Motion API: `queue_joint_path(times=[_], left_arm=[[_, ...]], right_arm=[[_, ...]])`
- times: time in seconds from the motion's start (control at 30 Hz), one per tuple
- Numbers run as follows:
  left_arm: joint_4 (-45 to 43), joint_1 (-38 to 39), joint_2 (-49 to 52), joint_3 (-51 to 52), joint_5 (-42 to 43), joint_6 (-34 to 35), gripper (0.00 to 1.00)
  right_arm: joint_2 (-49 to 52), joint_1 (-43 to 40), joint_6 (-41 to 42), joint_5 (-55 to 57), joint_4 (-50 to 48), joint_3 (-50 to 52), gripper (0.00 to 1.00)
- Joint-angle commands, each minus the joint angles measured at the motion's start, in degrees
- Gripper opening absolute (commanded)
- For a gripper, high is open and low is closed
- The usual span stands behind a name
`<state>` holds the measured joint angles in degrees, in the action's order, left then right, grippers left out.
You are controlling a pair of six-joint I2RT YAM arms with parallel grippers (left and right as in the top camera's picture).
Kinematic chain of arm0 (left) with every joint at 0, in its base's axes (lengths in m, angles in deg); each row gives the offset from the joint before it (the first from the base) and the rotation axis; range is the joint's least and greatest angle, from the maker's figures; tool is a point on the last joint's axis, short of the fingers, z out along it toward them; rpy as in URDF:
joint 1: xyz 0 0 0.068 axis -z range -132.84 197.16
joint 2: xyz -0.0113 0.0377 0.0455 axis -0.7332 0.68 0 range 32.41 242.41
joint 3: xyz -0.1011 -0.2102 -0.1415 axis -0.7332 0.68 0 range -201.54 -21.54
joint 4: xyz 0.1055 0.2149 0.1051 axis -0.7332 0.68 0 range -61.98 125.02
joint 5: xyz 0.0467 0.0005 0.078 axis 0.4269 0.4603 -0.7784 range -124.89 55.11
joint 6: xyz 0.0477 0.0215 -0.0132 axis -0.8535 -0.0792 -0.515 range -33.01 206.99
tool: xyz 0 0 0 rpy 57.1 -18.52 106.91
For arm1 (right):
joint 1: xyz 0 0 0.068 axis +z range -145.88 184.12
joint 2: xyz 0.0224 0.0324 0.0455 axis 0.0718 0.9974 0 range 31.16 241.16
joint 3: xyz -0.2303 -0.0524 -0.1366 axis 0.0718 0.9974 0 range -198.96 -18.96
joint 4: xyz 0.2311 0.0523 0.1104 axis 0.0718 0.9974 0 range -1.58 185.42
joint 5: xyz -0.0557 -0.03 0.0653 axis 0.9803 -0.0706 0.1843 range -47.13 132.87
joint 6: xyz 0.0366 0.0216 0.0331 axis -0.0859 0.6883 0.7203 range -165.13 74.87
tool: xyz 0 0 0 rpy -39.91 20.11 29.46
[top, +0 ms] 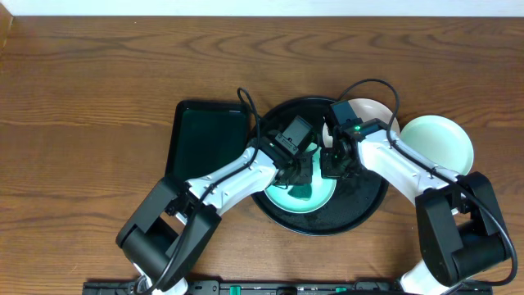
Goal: Clean dirty plates on tray and stack at the side
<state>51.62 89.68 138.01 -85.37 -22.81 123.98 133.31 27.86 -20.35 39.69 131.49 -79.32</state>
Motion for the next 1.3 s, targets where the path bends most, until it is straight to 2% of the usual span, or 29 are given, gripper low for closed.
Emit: queue_joint_path(times=[0.0,0.17,0.33,0.6,0.87,1.07,1.27], left_arm=[[2.8,-0.3,-1.6,-1.2,-9.9,-3.0,0.14],[7.6,-0.3,-1.6,-1.2,-16.4,-3.6,0.14],[9.9,-0.3,-1.6,-1.2,-17.1,-3.5,0.14],[8.2,-0.3,-1.6,-1.2,-6.2,0.1,0.14],[1.5,0.6,-1.6,-1.2,3.8,1.7,0.14],[-1.4,2.4,-1.6,-1.1,3.2,1.6,0.14],[-1.5,2.4,-1.4,-0.8,-2.6,1.6,0.14]], right_arm=[[-0.1,0.7,0.2,-0.3,-0.5,0.2,0.01],[-0.1,0.7,0.2,-0.3,-0.5,0.2,0.01],[-0.1,0.7,0.2,-0.3,-0.5,0.2,0.01],[-0.1,0.7,0.2,-0.3,-0.5,0.2,0.01],[-0.1,0.7,0.2,-0.3,-0.5,0.2,0.01],[-0.1,0.7,0.2,-0.3,-0.5,0.2,0.01],[-0.1,0.7,0.2,-0.3,-0.5,0.2,0.01]])
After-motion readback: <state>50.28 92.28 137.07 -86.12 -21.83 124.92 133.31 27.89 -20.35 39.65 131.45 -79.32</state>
